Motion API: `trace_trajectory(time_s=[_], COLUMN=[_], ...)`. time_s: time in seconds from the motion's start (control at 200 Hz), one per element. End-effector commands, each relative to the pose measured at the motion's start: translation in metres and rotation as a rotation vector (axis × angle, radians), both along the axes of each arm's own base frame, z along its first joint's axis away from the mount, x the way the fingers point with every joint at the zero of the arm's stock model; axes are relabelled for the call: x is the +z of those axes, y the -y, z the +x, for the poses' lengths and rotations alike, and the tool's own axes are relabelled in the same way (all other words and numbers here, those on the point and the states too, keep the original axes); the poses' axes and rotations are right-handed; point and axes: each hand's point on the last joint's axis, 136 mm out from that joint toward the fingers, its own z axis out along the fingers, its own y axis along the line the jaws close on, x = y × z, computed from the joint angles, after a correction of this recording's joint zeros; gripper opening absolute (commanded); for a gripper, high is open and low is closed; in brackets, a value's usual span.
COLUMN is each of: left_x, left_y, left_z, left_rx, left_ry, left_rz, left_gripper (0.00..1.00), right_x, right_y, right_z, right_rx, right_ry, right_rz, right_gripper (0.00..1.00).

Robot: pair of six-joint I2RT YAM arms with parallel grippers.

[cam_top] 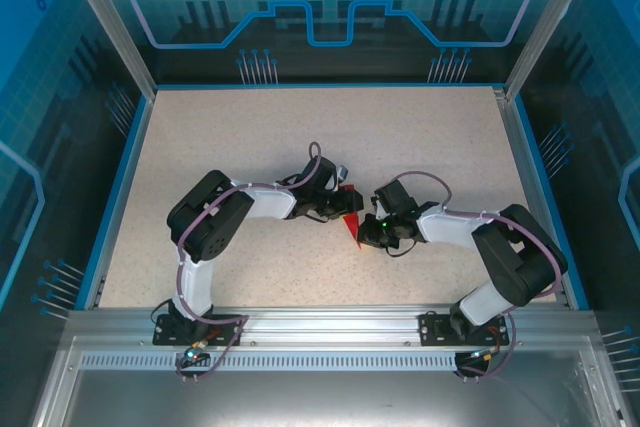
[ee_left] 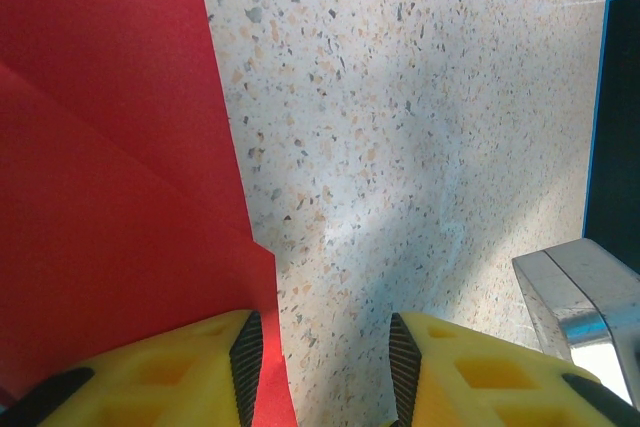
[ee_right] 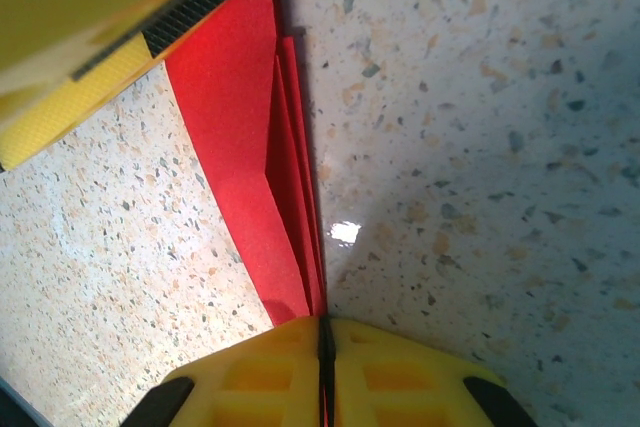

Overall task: Fold a paper plane with a square sheet of paper (pick it up from the middle)
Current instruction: Fold the wing for the fifth time at the center of the table.

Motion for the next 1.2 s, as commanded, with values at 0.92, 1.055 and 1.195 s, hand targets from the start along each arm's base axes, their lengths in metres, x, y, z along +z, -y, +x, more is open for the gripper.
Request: trace_trajectory(time_s=[0.92, 1.055, 1.195], left_x=[-0.032, -0.032, -0.032], left_y=[-0.011, -0.011, -0.011], left_z=[-0.007, -0.007, -0.007], left_rx=[-0.006, -0.006, -0.006], left_ry=[-0.064, -0.064, -0.065], left_rz=[0.083, 0.082, 0.082], left_gripper=[0.40, 0.40, 0.40], right_x=[0.045, 0.034, 0.018], right_y=[-0.039, -0.040, -0.029], right_z=[0.001, 0.004, 0.004], right_rx=[0.092, 0.078, 0.058], right_ry=[0.079, 0.058, 0.032], right_rz=[0.260, 0.233, 0.153], right_gripper=[0.09, 0.08, 0.07])
